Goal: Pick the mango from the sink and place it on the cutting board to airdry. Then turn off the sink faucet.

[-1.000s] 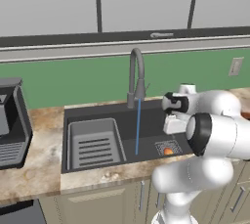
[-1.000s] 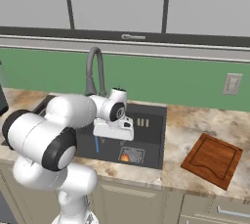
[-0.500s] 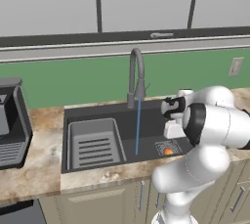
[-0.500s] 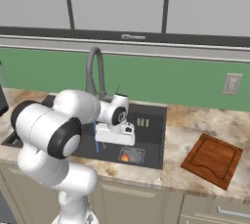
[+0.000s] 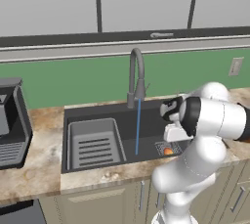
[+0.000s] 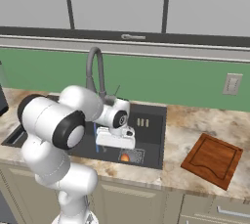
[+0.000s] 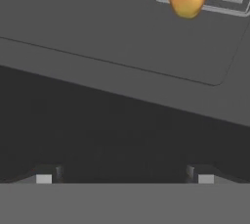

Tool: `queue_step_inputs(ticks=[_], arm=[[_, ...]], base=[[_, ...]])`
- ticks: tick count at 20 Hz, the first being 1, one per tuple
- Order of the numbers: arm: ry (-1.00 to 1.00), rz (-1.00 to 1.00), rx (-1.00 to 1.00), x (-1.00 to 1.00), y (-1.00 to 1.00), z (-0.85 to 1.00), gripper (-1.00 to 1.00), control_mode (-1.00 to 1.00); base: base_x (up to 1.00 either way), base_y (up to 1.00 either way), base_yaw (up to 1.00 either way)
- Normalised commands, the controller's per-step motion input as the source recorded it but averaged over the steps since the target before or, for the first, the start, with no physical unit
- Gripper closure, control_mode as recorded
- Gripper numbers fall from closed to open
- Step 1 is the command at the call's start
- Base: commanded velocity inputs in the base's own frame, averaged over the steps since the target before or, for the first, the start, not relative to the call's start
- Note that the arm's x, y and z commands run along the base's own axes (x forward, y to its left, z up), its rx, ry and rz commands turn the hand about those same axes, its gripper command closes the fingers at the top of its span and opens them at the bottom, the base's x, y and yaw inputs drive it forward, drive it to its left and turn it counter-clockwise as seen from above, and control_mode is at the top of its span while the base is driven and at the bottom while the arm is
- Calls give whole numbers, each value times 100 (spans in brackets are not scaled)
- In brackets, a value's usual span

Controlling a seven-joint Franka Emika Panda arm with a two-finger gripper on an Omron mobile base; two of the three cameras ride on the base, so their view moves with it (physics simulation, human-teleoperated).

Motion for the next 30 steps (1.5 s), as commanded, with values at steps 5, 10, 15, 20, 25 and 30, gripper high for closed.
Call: queue_step_inputs(ticks=[5, 10, 15, 20, 25, 30], arm=[[4, 2, 3, 0, 0, -19, -100, -100], [4, 2, 2, 0, 0, -16, -100, -100], [4, 2, 3, 0, 0, -14, -100, -100], [3, 2, 2, 3, 0, -8, -100, -100], [3, 2, 2, 8, 0, -7, -100, -100], [3, 2, 2, 9, 0, -7, -100, -100]], base=[[0, 0, 0], [0, 0, 0], [0, 0, 0], [0, 0, 0], [0, 0, 0], [0, 0, 0]])
